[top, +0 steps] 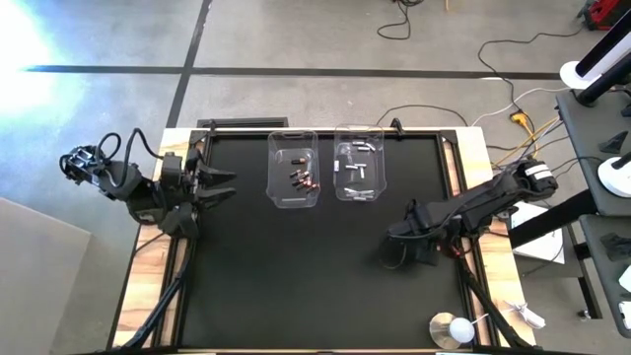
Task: Sort batteries
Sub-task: Put the white battery into the right transparent bin
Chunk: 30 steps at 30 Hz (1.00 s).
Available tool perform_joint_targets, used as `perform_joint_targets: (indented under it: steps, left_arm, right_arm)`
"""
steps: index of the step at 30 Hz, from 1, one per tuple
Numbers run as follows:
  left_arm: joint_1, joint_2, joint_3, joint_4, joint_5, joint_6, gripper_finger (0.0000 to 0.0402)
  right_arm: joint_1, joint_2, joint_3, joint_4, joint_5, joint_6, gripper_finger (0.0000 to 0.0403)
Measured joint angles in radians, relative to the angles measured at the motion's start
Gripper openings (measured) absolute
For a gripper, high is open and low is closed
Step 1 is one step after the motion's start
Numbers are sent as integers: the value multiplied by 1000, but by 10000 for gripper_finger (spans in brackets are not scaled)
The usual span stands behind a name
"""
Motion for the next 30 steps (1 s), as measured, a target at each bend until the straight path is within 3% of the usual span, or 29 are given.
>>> perform_joint_targets:
  steps: [10,20,30]
  left_arm:
    - [0,11,0,2,0,-10,173]
    - [0,21,0,3,1,-56,173]
    - [0,19,0,-11,2,-77,173]
  right_arm:
    - [-110,98,-21,78,10,-148,366]
    - [-173,279,-21,108,2,-319,363]
    - [-173,386,-19,148,-41,-375,272]
